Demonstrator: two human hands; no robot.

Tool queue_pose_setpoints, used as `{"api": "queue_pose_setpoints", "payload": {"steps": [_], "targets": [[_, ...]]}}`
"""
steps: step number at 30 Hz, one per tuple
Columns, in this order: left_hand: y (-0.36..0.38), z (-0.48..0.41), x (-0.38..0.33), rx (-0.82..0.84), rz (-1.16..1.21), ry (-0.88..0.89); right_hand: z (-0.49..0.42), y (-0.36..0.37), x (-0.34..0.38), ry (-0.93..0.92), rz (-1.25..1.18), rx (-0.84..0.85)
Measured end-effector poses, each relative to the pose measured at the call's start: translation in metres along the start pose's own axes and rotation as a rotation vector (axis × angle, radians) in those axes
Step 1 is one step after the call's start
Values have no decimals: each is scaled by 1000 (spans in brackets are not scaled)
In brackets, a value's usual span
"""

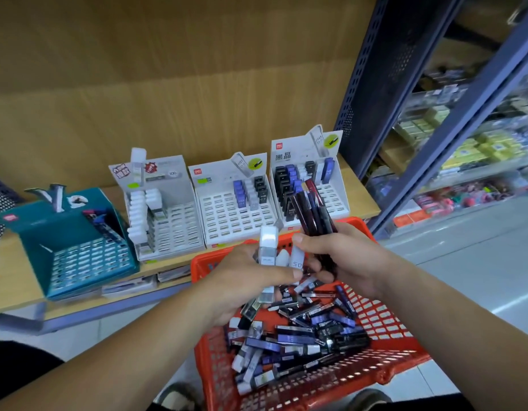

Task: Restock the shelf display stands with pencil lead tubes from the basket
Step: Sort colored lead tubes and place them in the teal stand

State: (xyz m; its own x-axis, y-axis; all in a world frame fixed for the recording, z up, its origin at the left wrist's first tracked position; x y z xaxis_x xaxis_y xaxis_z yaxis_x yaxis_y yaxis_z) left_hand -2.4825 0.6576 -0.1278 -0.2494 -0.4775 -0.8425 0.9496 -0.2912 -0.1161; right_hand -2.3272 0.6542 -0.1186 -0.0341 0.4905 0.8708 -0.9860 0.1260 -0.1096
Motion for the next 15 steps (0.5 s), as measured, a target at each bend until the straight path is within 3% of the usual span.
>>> {"api": "queue_pose_setpoints", "payload": {"steps": [7,15], "targets": [[-25,-17,3,-174,21,13,1,-9,-12,83,108,46],[-17,-17,-7,-151,9,67,-1,-2,-14,69,-62,5]]}}
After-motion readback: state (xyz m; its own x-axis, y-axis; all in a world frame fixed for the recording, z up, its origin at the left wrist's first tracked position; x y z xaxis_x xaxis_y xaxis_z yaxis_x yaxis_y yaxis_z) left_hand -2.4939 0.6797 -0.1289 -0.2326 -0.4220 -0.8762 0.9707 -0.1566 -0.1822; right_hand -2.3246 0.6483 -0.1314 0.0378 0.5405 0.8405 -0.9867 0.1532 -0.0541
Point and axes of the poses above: each hand's wrist, its own z-axis away from the middle knuckle, its own y-axis out of the palm, x = y × z, the point moved 8 cm from there along -z, towards the middle knuckle, and after that the axes turned 15 degrees about -x, right-handed, at the moved point
